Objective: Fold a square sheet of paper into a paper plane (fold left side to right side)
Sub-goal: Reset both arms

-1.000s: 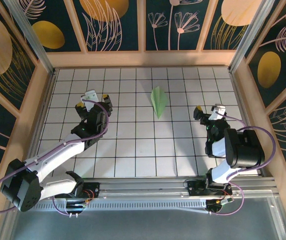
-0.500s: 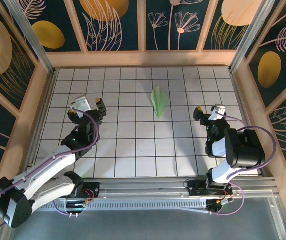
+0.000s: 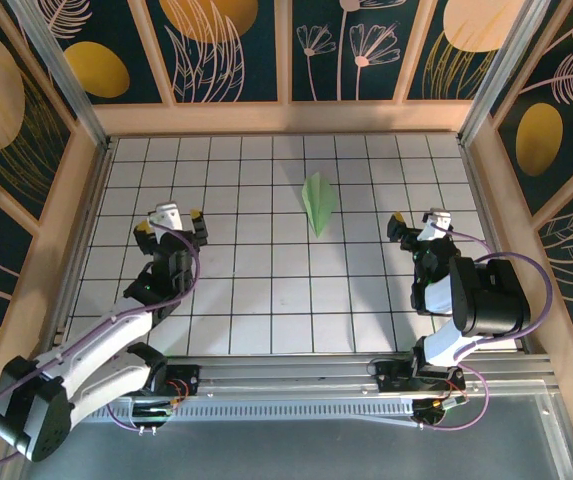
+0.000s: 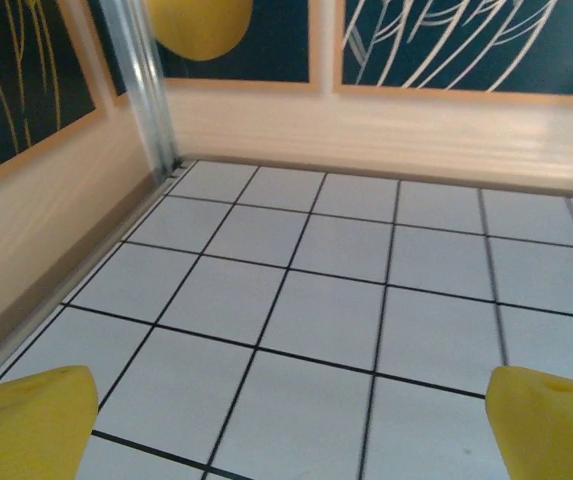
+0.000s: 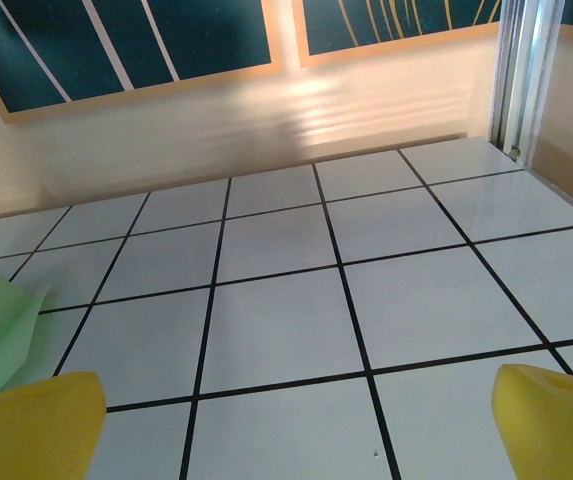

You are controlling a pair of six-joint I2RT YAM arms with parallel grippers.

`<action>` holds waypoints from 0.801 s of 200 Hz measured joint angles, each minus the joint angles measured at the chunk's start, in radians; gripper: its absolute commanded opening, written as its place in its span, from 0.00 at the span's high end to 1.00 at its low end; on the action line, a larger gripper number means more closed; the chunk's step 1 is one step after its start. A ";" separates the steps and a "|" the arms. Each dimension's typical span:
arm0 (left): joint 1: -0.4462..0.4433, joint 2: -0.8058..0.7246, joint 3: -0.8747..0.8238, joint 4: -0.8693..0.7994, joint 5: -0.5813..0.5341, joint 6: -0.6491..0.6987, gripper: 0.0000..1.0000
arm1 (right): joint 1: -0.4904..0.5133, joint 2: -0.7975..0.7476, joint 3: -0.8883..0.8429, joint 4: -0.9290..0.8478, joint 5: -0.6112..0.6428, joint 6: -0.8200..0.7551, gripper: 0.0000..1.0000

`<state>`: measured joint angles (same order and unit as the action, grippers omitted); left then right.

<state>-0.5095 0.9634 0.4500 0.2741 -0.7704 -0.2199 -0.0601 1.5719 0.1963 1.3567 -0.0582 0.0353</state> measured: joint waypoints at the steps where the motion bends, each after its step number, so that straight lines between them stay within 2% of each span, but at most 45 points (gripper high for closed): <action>1: 0.005 0.002 -0.005 0.005 0.003 0.000 0.01 | 0.000 0.000 0.000 0.000 0.000 0.000 0.01; 46: 0.140 0.085 -0.100 0.134 0.082 0.018 0.01 | 0.000 0.000 0.000 0.000 0.000 0.000 0.01; 120: 0.287 0.220 -0.113 0.352 0.188 0.124 0.01 | 0.000 0.000 0.000 0.000 0.000 0.000 0.01; 160: 0.360 0.291 -0.135 0.443 0.251 0.138 0.01 | 0.000 0.000 0.000 0.000 0.000 0.000 0.01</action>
<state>-0.1493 1.2545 0.3153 0.7174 -0.5194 -0.0822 -0.0601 1.5719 0.1963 1.3563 -0.0582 0.0353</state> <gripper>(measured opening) 0.988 0.992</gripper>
